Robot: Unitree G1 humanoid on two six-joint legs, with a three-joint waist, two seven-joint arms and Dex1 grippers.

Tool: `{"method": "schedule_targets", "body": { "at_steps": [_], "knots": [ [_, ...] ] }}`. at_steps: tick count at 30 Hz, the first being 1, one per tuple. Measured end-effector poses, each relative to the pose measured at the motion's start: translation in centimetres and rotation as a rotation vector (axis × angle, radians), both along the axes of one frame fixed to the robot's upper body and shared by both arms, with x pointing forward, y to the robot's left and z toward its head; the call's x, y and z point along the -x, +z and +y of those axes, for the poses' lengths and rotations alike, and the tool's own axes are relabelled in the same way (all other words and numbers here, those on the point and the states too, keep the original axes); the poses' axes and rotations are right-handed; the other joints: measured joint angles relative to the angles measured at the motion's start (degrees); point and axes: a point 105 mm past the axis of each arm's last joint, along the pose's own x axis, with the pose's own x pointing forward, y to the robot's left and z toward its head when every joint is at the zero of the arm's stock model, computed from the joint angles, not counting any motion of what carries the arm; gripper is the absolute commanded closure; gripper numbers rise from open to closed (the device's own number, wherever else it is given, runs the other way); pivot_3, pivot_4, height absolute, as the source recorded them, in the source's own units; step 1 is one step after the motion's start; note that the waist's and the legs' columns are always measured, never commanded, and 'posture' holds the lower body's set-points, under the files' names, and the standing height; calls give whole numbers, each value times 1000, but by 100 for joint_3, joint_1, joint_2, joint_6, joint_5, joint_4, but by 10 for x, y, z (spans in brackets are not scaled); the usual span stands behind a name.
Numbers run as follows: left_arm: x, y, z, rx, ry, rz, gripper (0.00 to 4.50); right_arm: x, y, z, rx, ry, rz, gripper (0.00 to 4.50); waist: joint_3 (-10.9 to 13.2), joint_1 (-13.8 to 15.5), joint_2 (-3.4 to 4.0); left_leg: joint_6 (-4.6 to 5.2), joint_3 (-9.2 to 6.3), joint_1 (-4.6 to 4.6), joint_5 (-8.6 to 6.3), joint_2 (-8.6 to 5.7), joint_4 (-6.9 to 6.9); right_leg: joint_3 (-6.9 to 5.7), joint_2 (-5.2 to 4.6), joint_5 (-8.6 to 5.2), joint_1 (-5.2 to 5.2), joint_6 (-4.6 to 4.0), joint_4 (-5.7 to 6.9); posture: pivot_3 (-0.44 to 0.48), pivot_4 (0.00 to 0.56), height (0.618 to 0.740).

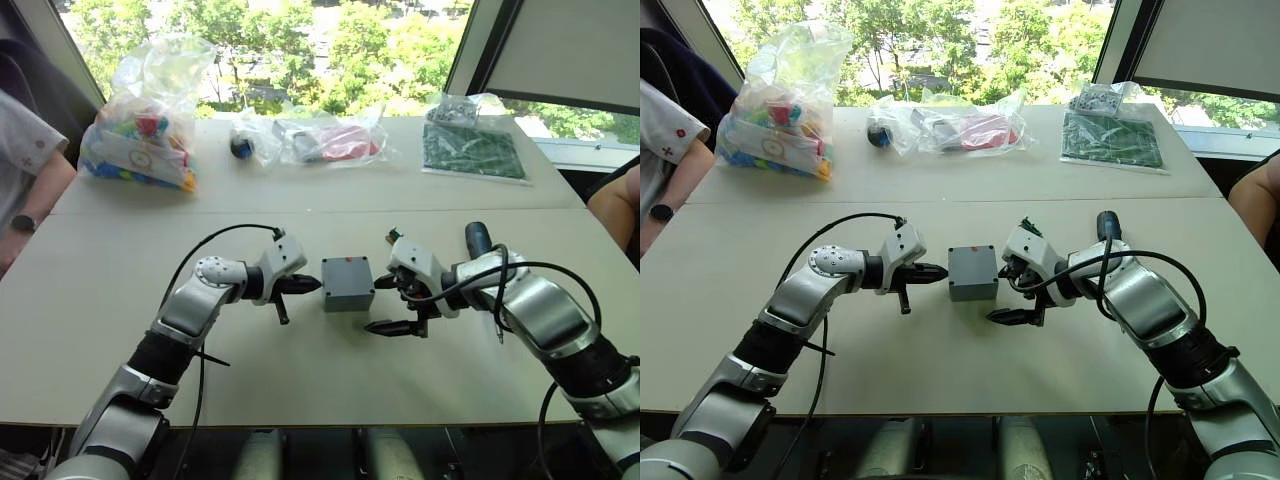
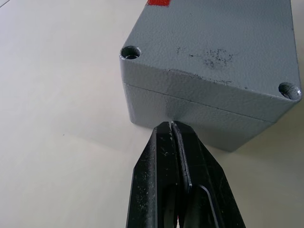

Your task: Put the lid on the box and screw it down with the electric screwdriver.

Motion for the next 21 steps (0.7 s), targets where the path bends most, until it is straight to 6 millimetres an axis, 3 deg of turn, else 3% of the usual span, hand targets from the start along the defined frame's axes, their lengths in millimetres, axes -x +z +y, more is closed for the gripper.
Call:
{"method": "schedule_targets", "body": {
  "at_steps": [5,10,13,17,19,21],
  "knots": [
    [-1,2,0,14,7,-4,4500,-2,7,-3,-26,-17,-10,71,0,2,0,0,0,0,0,0,1,0,0,0,0,0,0,0,150,740],
    [-2,13,9,34,22,-15,4500,-9,37,-21,-139,-108,-42,71,1,1,-1,0,0,0,0,0,-1,0,0,0,0,0,-1,0,150,740],
    [5,23,13,49,-1,-13,4500,-24,66,-35,-293,-201,-132,71,1,-13,-2,0,1,1,0,2,-2,1,0,0,0,0,0,0,150,740],
    [8,52,27,168,30,3,4500,-69,98,-66,-464,-431,-279,71,1,-34,-2,0,3,4,0,3,-1,1,2,3,1,-3,1,0,150,740],
    [11,72,27,230,23,-7,4500,-86,94,-72,-477,-503,-290,71,1,-33,-2,0,2,4,0,4,-5,1,2,2,0,-3,0,0,150,740],
    [13,83,26,247,14,-24,4500,-94,73,-67,-432,-502,-277,71,0,-27,-2,0,2,4,0,3,-12,1,2,2,0,-3,0,0,150,740]
  ]
}}
